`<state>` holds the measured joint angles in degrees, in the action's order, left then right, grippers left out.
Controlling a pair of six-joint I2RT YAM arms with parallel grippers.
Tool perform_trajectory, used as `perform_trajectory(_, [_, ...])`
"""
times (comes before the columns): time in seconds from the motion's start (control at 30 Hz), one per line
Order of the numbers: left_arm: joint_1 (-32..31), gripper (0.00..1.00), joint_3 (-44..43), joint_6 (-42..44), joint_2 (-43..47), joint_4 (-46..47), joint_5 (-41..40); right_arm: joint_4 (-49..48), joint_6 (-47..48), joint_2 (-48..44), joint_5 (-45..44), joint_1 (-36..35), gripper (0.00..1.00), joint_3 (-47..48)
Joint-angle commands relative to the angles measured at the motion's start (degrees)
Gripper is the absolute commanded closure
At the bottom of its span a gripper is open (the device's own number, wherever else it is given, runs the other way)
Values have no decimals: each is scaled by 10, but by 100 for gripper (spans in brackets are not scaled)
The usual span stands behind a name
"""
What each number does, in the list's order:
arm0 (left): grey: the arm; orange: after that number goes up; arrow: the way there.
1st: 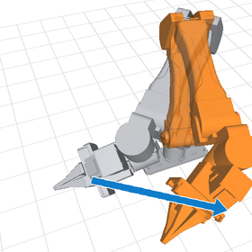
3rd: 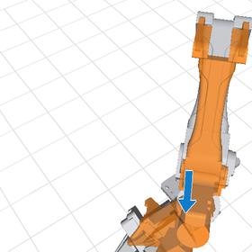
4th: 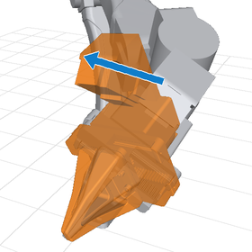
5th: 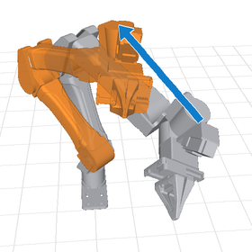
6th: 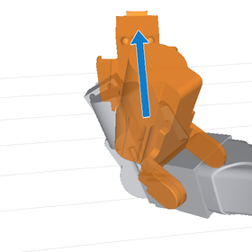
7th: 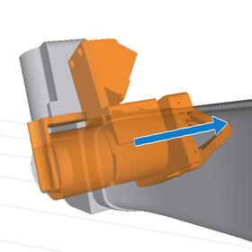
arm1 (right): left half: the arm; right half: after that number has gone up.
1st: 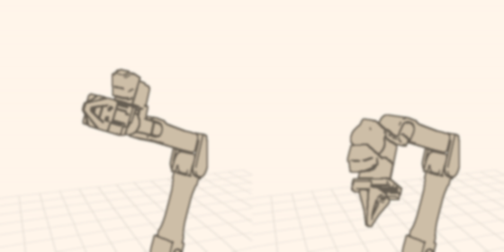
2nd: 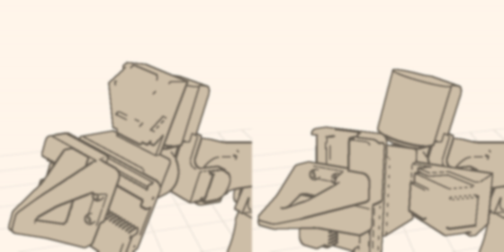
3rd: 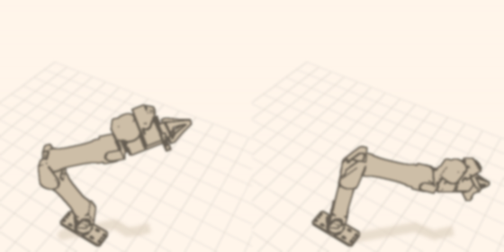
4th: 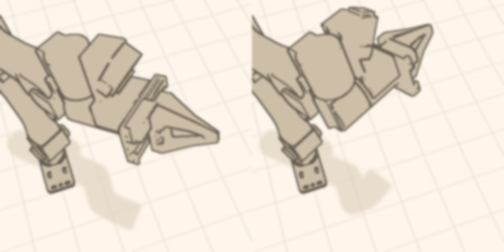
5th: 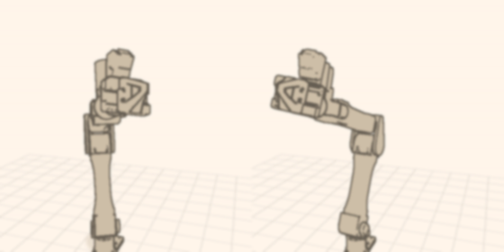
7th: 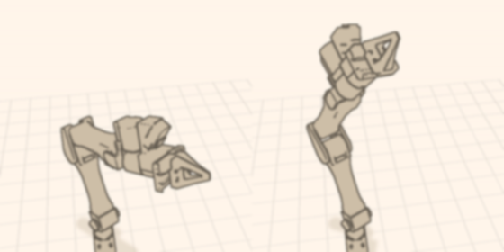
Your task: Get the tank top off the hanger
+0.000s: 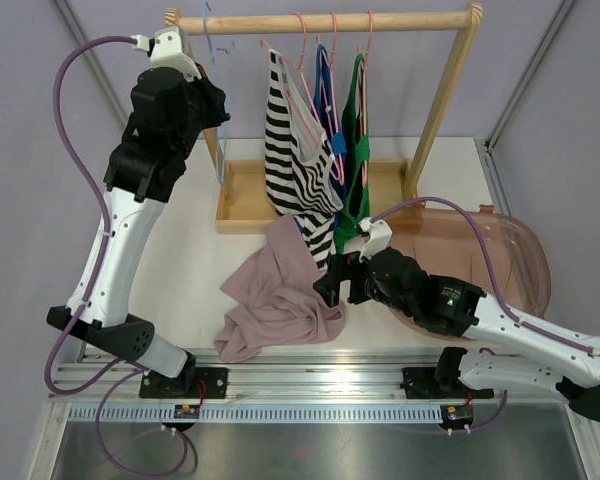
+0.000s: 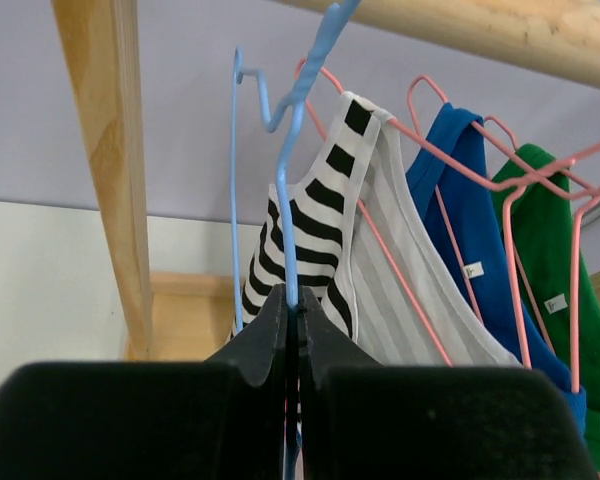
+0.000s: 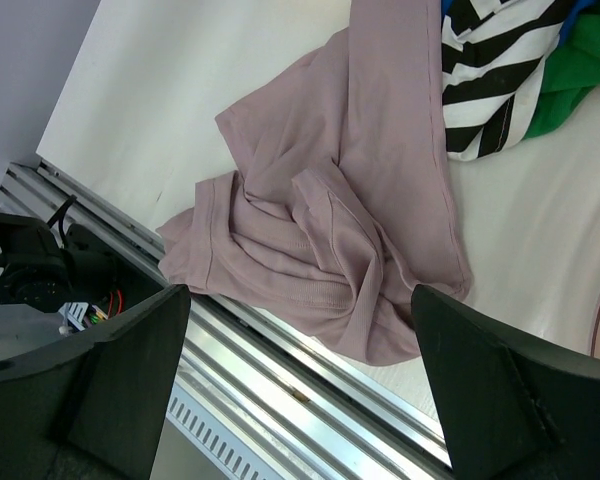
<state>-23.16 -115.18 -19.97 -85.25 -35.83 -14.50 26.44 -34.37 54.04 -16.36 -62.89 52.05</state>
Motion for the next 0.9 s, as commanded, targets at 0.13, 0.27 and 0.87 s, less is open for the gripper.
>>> perform_trajectory(0.13, [37, 97, -107, -11, -71, -27, 98, -43, 30, 33, 25, -3, 1, -13])
perform_trajectory(0.27, [37, 70, -60, -17, -48, -20, 107, -56, 46, 124, 34, -3, 1, 8])
perform_trajectory(0.87, [37, 1, 215, -7, 317, -92, 11, 14, 66, 558, 11, -21, 1, 242])
